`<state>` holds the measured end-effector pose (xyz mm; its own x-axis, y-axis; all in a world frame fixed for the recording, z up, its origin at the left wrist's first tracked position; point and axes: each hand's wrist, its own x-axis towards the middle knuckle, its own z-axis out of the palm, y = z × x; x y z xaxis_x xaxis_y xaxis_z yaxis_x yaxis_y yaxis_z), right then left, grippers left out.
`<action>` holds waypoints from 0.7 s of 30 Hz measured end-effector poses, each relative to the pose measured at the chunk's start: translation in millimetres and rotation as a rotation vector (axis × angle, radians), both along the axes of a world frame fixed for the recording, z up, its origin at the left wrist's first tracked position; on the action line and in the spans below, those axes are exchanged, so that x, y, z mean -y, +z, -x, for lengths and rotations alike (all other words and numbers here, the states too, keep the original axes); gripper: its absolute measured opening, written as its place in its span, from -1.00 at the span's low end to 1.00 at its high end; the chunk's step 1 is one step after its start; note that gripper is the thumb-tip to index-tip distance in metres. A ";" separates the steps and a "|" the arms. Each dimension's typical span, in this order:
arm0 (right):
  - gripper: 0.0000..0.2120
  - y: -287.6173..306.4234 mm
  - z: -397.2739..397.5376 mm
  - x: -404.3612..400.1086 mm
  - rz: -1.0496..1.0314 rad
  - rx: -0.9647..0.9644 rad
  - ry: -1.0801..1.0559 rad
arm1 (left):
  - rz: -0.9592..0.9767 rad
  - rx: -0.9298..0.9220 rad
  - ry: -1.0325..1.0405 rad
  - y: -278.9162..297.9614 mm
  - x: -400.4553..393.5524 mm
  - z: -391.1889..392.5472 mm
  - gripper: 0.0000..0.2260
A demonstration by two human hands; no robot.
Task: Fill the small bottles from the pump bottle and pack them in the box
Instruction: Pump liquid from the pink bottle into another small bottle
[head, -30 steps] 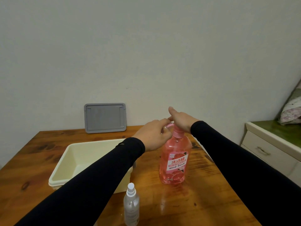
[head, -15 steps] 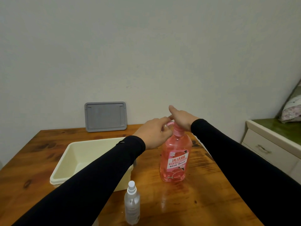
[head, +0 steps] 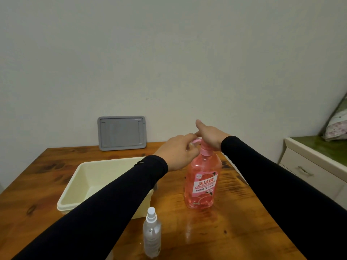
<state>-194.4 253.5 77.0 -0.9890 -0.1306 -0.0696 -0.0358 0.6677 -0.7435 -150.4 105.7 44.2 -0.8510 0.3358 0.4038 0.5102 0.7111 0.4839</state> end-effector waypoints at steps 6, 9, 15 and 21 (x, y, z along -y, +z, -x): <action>-0.31 16.8 -1.0 0.3 0.024 -0.009 0.011 | -0.032 -0.011 -0.001 11.2 0.9 1.3 -0.65; -0.30 13.5 -0.2 -1.2 0.025 -0.003 0.020 | -0.035 -0.008 0.001 7.9 0.1 1.1 -0.63; -0.29 1.5 -2.4 2.5 -0.069 -0.010 -0.007 | 0.016 -0.005 0.004 -1.4 0.0 0.0 -0.60; -0.30 20.3 -3.5 1.0 -0.036 -0.022 0.004 | 0.002 -0.010 -0.014 14.3 1.8 1.6 -0.61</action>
<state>-190.9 252.4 97.2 -0.9899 -0.1318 -0.0531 -0.0539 0.6942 -0.7177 -152.0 103.9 58.5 -0.8423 0.3486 0.4111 0.5247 0.7048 0.4774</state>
